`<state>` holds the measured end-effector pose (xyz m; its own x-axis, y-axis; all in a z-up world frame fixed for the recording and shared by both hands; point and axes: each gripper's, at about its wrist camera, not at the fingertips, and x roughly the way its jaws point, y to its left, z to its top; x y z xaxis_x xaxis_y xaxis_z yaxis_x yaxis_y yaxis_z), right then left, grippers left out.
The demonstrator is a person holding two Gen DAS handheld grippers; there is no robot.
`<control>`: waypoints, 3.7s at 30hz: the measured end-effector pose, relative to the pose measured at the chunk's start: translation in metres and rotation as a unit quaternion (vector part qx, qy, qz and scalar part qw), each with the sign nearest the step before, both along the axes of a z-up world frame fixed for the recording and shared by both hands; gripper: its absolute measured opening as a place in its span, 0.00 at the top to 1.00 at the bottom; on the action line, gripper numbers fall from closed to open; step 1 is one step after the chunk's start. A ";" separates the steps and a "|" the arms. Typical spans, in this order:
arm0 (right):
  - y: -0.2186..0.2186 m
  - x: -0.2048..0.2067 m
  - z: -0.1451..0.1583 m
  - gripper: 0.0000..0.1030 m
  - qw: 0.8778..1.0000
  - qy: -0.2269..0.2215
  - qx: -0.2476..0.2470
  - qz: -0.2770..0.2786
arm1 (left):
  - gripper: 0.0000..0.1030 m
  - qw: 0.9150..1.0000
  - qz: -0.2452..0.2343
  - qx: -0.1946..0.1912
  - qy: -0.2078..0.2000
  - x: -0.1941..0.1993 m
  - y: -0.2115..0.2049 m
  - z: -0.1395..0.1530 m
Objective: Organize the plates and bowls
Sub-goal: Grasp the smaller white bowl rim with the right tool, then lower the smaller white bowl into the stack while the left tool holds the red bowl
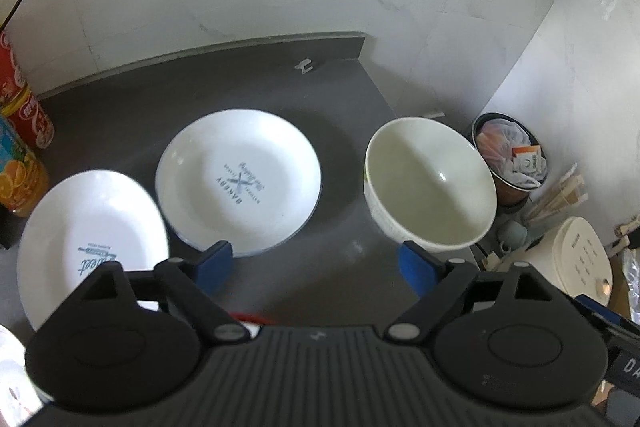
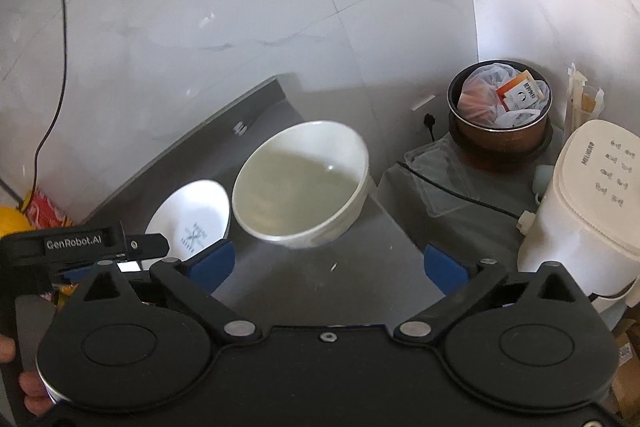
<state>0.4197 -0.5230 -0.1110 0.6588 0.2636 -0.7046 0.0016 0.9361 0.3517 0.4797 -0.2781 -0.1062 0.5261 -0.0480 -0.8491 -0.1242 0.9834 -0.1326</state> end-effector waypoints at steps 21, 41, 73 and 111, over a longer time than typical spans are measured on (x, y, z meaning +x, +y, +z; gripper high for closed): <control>-0.011 0.069 -0.050 0.54 0.997 0.037 0.059 -0.016 | 0.52 0.998 0.038 -0.047 0.024 0.064 -0.023 -0.045; -0.001 0.093 -0.077 0.83 0.995 0.071 0.062 -0.031 | 0.92 0.993 0.054 -0.092 0.045 0.092 -0.034 -0.081; 0.069 -0.013 0.020 0.82 0.999 -0.006 0.034 0.002 | 0.92 0.992 0.031 -0.123 -0.015 -0.007 0.042 0.015; 0.140 -0.102 0.017 0.82 0.998 0.043 -0.004 0.044 | 0.92 0.992 -0.013 -0.116 0.043 -0.100 0.119 0.009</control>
<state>0.3178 -0.3834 -0.0943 0.5701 0.3117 -0.7601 -0.0506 0.9368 0.3462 0.3802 -0.1591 -0.0969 0.4481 -0.2596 -0.8555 -0.1209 0.9306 -0.3456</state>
